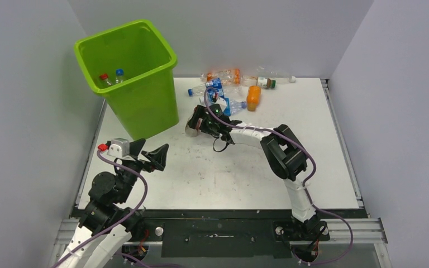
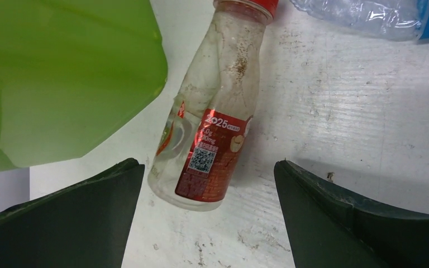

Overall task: Put the plastic bottles in the bin
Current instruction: Pick up the plastic bottle at the center of the board, then place the plastic bottle in the trash bin.

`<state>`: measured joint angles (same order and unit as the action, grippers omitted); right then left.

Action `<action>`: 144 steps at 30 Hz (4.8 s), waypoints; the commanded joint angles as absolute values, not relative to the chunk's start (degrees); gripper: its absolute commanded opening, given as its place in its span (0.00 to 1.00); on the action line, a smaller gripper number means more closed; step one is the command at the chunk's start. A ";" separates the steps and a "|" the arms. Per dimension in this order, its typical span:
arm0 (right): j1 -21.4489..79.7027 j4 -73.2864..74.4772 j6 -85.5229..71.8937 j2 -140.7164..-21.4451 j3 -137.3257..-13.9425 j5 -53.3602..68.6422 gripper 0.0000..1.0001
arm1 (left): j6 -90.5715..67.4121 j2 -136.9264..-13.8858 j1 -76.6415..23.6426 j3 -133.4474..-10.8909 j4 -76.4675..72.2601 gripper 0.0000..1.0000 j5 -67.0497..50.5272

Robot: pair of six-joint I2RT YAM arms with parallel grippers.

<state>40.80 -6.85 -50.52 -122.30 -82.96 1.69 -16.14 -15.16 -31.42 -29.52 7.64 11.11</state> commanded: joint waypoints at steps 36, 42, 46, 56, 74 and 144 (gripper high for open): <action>45.83 -14.22 -26.02 -79.90 -49.05 7.47 0.05 | -27.37 -23.92 -26.28 -30.36 1.26 0.96 3.74; 57.10 -13.10 -15.03 -59.28 -37.77 -5.61 0.05 | -42.91 -32.28 -26.87 -27.91 -18.63 0.96 -13.60; 59.81 -15.66 -13.79 -48.14 -31.21 -9.36 0.05 | -49.74 -40.56 -29.27 -30.53 -28.32 0.96 -18.49; 61.47 -30.95 -12.63 -34.11 -17.37 -6.59 0.05 | -43.42 -48.38 -38.75 -35.80 -32.09 0.96 -18.54; 67.59 -45.36 -10.04 -34.18 -10.34 -14.30 0.05 | -33.11 -61.37 -49.89 -51.54 -11.86 1.00 -10.85; 70.14 8.09 -27.72 -33.88 -35.76 -41.48 0.90 | 9.52 -76.46 -15.54 -93.57 -13.94 0.00 24.83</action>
